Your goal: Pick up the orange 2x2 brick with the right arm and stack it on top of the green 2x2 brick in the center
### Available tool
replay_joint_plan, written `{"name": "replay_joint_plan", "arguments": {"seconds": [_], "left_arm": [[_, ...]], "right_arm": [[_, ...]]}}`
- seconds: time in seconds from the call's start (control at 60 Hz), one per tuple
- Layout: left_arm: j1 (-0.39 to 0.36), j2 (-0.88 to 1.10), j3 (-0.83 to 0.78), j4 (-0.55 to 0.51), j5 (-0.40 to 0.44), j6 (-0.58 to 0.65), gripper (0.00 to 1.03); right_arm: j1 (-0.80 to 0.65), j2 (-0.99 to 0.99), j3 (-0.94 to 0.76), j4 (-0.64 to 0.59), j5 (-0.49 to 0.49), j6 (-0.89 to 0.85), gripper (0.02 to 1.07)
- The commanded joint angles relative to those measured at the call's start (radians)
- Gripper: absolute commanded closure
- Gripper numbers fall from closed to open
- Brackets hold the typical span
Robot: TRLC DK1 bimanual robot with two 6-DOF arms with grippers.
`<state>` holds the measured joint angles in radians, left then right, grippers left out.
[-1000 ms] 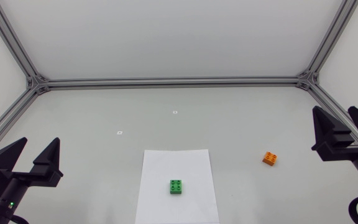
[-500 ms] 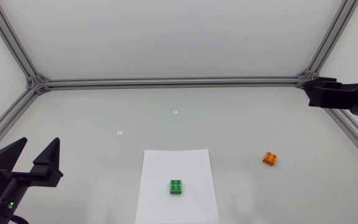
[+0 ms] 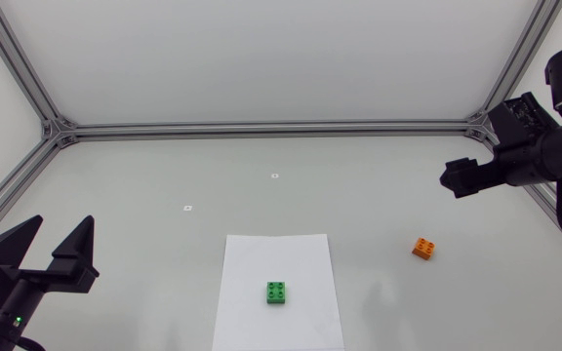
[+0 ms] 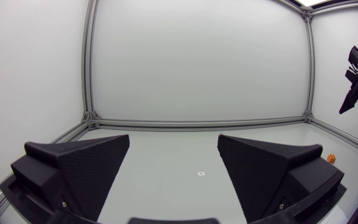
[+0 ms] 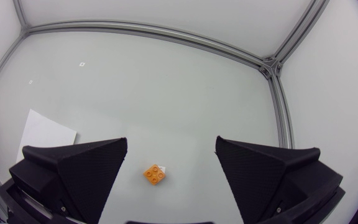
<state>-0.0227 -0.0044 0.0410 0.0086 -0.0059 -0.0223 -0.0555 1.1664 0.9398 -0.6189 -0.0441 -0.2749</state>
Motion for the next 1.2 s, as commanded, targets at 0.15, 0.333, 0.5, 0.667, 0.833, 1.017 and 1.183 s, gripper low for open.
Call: {"name": "replay_joint_plan", "arguments": {"seconds": [0.15,0.333,0.5,0.667,0.833,1.017,1.183], "left_arm": [[0.003,-0.008,-0.041,-0.015,0.004,0.013,0.04],[0.003,-0.008,-0.041,-0.015,0.004,0.013,0.04],[0.003,-0.008,-0.041,-0.015,0.004,0.013,0.04],[0.003,-0.008,-0.041,-0.013,0.004,0.013,0.04],[0.003,-0.008,-0.041,-0.013,0.004,0.013,0.04],[0.003,-0.008,-0.041,-0.015,0.006,0.013,0.04],[0.003,-0.008,-0.041,-0.015,0.004,0.013,0.04]], "right_arm": [[-0.009,0.22,0.126,-0.179,0.004,-0.195,0.06],[-0.001,0.283,0.113,-0.191,0.004,-0.305,0.06],[-0.001,0.351,0.088,-0.191,0.004,-0.36,0.07],[-0.015,0.431,0.094,-0.189,0.006,-0.425,0.07],[-0.012,0.489,0.102,-0.249,0.006,-0.491,0.07],[-0.015,0.544,0.074,-0.223,0.004,-0.573,0.07],[-0.004,0.558,0.017,-0.116,0.044,-0.626,0.07]]}}
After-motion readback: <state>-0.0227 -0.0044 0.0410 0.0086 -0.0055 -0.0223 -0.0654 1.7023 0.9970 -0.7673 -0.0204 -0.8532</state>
